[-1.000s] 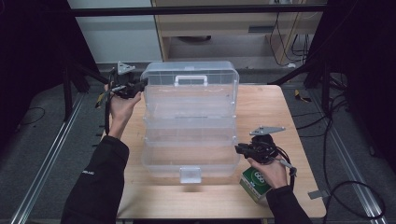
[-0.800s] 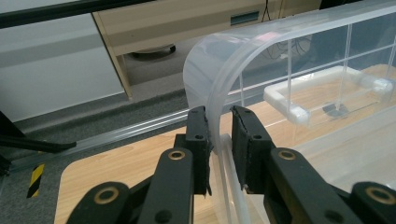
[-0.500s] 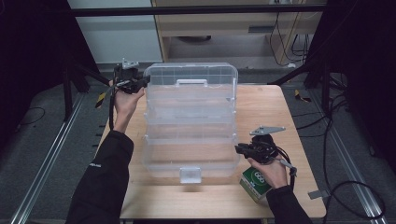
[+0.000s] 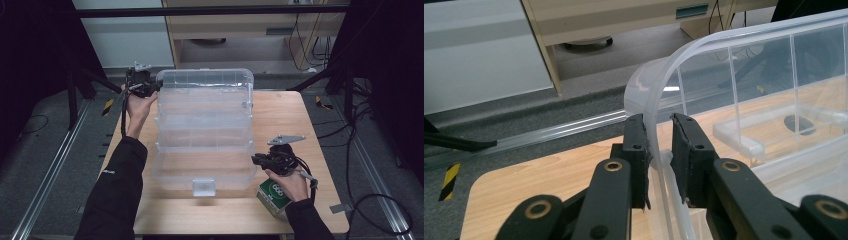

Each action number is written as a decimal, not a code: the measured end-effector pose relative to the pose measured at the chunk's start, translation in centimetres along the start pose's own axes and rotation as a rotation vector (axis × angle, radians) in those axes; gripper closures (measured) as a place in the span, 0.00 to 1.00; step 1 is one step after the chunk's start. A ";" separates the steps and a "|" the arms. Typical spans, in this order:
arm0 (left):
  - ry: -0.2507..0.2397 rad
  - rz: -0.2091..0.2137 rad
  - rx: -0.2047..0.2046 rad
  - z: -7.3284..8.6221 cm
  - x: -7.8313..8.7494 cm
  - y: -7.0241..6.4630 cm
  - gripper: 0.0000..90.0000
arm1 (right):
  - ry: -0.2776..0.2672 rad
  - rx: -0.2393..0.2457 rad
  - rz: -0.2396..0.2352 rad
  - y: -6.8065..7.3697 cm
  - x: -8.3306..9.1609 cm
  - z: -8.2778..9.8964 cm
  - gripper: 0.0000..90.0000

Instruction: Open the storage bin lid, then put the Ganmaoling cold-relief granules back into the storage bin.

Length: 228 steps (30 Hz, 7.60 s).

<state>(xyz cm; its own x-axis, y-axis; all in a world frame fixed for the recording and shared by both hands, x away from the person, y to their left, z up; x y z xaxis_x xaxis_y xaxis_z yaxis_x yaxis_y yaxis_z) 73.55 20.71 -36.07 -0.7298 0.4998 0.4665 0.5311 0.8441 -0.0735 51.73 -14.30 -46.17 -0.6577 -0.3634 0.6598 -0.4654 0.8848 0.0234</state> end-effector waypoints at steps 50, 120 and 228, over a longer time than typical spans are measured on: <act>0.002 0.007 0.057 0.7 0.7 1.5 0.77 | 0.007 -0.008 -0.027 -0.1 -0.2 0.0 0.84; 0.192 0.234 -0.007 18.6 11.4 -9.1 0.77 | 0.069 0.026 0.046 0.1 -0.2 -0.4 0.84; 0.224 0.024 0.055 21.5 11.9 -1.3 0.37 | 0.667 0.173 0.118 -0.3 2.9 7.6 0.18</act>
<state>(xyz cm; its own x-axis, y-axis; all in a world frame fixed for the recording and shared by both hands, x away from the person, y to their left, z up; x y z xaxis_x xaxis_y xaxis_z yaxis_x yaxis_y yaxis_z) 54.88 29.73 -49.38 -0.6005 0.4693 0.6474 0.5181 0.8451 -0.1320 45.44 -17.89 -49.95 -0.2313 0.0383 0.9721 -0.5372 0.8280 -0.1604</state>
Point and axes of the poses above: each handheld gripper's, and its own axes: x roughly backward along the jaws, z roughly out of its underside, y roughly to its left, the point moved 8 cm from there along -x, roughly forward along the jaws, and after that the axes turned 13 degrees about z, right-handed, at the moved point
